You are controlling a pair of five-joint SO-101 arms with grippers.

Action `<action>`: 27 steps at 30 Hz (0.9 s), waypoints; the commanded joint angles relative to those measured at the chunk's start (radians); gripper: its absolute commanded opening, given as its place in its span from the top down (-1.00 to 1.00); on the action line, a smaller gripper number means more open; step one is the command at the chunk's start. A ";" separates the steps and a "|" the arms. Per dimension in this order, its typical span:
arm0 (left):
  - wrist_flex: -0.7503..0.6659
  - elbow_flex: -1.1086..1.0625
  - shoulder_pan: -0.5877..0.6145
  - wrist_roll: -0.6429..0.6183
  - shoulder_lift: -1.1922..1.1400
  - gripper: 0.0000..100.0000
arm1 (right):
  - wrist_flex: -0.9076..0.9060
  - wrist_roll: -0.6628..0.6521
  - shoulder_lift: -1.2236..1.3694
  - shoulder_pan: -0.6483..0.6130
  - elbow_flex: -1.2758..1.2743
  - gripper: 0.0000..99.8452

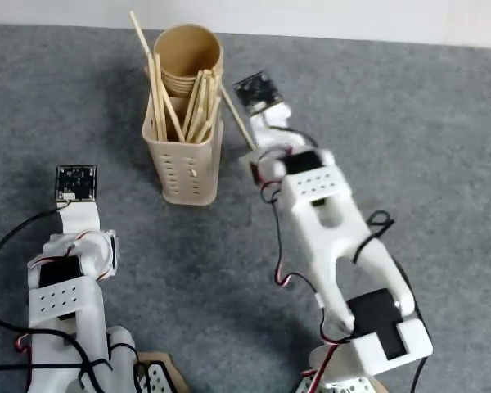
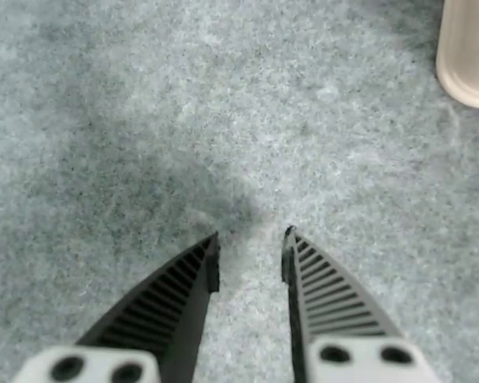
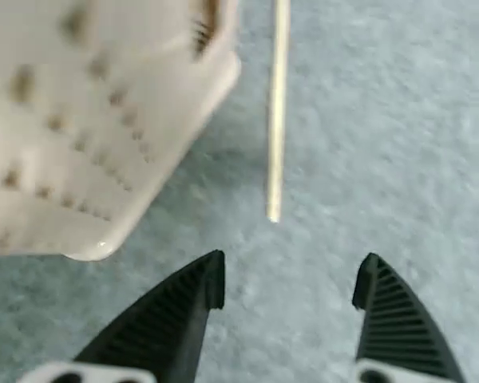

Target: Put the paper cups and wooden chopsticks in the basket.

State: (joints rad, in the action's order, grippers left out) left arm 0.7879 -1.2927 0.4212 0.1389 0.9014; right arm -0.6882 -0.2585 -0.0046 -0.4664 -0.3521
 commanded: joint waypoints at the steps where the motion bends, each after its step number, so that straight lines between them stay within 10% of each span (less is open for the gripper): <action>1: -0.018 0.002 0.001 -0.006 0.016 0.71 | 0.042 -0.003 0.074 -0.021 0.047 0.47; 19: -0.017 -0.001 -0.019 -0.005 0.016 0.71 | -0.426 0.054 0.837 0.031 1.018 0.48; 27: -0.017 -0.001 -0.019 -0.005 0.016 0.71 | -0.507 0.054 0.929 0.031 1.130 0.82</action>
State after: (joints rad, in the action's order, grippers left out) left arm 0.7879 -1.2958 0.4135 0.1389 0.9014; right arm -1.1730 -0.2125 0.9252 -0.4358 0.7465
